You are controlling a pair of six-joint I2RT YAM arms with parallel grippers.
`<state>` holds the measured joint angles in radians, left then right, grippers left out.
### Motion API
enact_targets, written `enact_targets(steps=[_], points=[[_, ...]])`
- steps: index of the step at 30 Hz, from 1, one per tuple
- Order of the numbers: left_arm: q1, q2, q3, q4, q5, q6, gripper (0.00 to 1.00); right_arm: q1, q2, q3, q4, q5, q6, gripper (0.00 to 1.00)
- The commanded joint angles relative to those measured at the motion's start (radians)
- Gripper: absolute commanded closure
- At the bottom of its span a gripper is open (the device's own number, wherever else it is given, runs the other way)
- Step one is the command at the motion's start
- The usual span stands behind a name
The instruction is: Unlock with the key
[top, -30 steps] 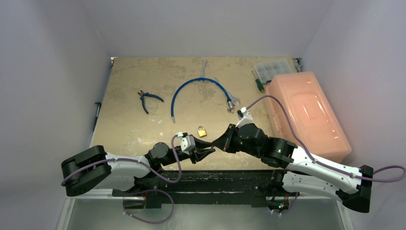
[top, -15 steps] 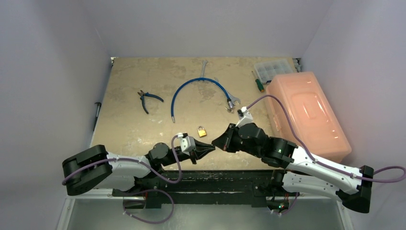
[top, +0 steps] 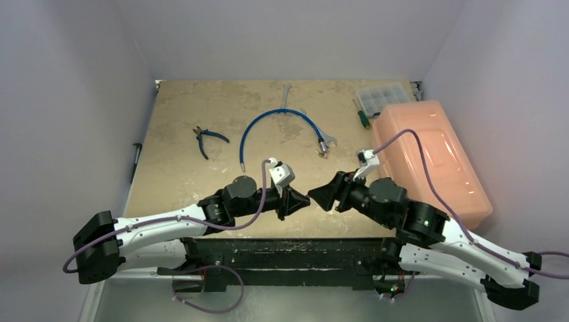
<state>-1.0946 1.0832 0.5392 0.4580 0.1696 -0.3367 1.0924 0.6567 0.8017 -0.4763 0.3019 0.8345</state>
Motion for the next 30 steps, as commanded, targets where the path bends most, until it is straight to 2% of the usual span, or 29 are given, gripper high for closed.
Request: enact_targets(steps=[1, 4, 8, 16, 24, 30], points=[[-0.008, -0.005, 0.143, -0.439, 0.037, -0.103, 1.00, -0.002, -0.114, -0.049, 0.135, -0.041, -0.210, 0.31], [-0.008, 0.036, 0.247, -0.660, 0.051, -0.141, 1.00, -0.002, -0.146, -0.060, 0.177, -0.139, -0.290, 0.25], [-0.008, 0.067, 0.349, -0.878, 0.031, -0.172, 1.00, -0.002, -0.108, -0.055, 0.200, -0.238, -0.384, 0.20], [-0.007, 0.144, 0.566, -1.252, 0.078, -0.264, 1.00, -0.002, 0.084, -0.107, 0.329, -0.479, -0.433, 0.26], [-0.007, 0.098, 0.567, -1.264, 0.214, -0.284, 1.00, -0.002, 0.049, -0.227, 0.528, -0.586, -0.414, 0.25], [-0.007, 0.094, 0.566, -1.257, 0.259, -0.265, 1.00, -0.002, 0.058, -0.247, 0.560, -0.636, -0.420, 0.29]])
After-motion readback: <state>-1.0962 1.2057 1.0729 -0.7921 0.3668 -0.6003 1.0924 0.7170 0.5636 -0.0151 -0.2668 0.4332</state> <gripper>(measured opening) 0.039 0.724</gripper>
